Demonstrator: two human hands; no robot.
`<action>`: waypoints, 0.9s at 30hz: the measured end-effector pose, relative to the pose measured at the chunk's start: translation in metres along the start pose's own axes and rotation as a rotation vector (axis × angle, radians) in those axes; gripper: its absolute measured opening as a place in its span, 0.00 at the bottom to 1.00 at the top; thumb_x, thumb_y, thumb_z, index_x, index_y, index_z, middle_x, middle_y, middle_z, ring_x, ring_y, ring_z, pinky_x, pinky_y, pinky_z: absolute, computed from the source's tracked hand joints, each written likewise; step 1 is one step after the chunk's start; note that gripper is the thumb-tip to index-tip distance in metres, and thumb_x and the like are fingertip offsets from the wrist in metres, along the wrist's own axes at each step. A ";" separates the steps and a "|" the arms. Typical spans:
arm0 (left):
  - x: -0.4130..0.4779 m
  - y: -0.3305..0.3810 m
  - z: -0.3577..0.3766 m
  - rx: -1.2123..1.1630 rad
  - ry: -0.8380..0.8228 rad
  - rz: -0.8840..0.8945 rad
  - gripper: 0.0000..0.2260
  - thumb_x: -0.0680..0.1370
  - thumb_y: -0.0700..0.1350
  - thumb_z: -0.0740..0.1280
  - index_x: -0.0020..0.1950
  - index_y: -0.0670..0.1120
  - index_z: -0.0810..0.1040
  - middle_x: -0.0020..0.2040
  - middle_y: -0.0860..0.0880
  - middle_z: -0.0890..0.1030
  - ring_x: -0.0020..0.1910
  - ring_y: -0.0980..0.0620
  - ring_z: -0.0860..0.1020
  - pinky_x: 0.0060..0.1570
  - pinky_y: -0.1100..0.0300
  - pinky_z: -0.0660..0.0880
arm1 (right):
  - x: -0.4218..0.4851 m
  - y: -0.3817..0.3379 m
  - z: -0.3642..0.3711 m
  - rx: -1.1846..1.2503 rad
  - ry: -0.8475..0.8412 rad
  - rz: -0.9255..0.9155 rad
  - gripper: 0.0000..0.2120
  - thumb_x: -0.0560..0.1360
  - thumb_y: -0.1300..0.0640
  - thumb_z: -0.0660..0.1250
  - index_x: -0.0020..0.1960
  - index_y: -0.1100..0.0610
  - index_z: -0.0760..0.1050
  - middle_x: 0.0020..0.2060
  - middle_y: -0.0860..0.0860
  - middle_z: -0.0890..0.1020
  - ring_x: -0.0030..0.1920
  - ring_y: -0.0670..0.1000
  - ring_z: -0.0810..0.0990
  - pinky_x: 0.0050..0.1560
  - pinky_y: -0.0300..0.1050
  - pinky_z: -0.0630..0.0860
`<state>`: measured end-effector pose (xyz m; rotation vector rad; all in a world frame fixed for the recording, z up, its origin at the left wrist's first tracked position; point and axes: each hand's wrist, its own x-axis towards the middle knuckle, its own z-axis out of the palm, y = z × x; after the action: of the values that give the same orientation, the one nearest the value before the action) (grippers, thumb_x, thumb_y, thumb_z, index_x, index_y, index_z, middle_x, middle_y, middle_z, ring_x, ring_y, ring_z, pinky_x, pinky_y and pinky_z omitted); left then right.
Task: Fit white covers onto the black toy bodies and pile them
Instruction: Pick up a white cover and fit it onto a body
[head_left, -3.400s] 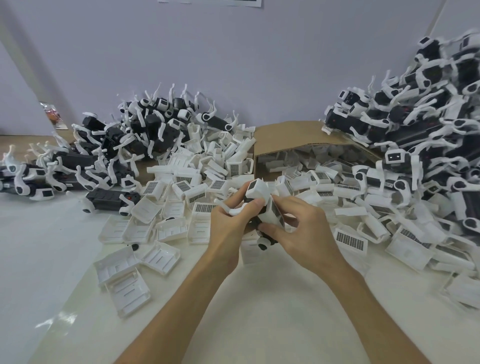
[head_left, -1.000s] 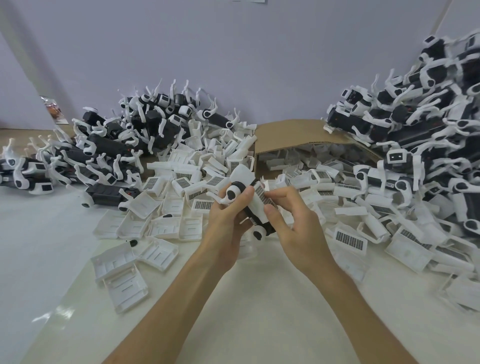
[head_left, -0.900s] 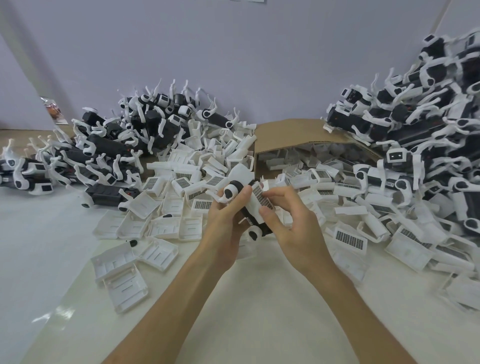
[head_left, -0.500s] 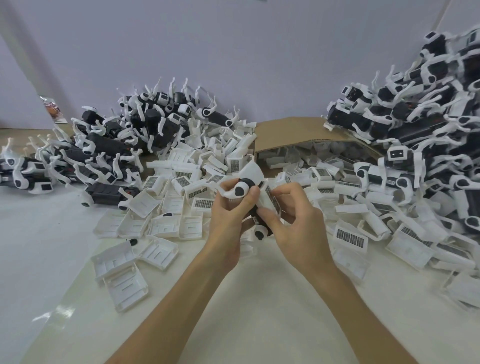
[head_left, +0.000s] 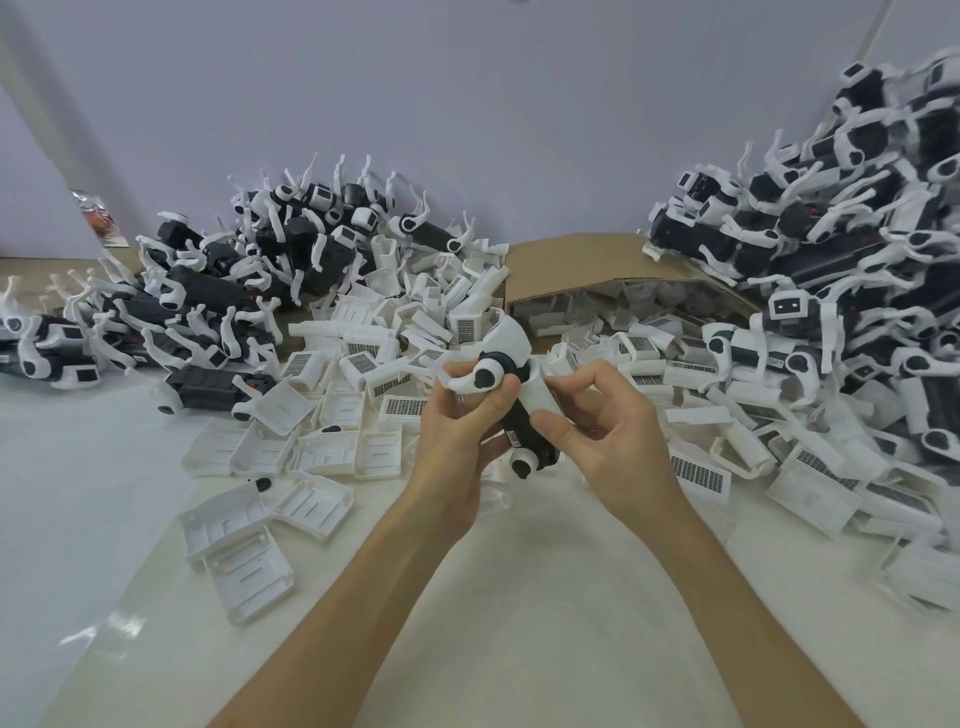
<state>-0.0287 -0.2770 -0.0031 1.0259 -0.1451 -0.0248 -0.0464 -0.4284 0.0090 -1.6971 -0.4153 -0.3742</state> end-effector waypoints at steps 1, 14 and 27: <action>0.000 0.000 0.000 0.005 -0.002 0.006 0.22 0.71 0.46 0.74 0.62 0.43 0.74 0.54 0.46 0.86 0.51 0.46 0.84 0.42 0.58 0.80 | 0.000 0.001 0.000 0.006 0.011 0.001 0.11 0.74 0.66 0.73 0.47 0.53 0.74 0.47 0.51 0.87 0.49 0.53 0.87 0.50 0.51 0.83; 0.004 0.015 -0.014 -0.100 0.121 -0.073 0.31 0.68 0.49 0.74 0.70 0.43 0.74 0.56 0.45 0.85 0.50 0.47 0.85 0.46 0.56 0.82 | 0.005 0.000 -0.014 -0.100 0.300 -0.050 0.11 0.72 0.55 0.76 0.50 0.48 0.75 0.45 0.48 0.87 0.50 0.48 0.86 0.54 0.44 0.81; -0.004 0.004 0.004 0.000 0.027 -0.028 0.29 0.71 0.47 0.74 0.68 0.37 0.71 0.55 0.42 0.85 0.53 0.41 0.83 0.50 0.50 0.82 | -0.002 -0.002 0.007 -0.161 0.175 -0.088 0.13 0.71 0.53 0.78 0.49 0.49 0.76 0.45 0.46 0.86 0.48 0.49 0.85 0.52 0.43 0.81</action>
<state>-0.0330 -0.2781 0.0026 1.0278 -0.1061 -0.0363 -0.0491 -0.4213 0.0092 -1.7889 -0.3380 -0.6302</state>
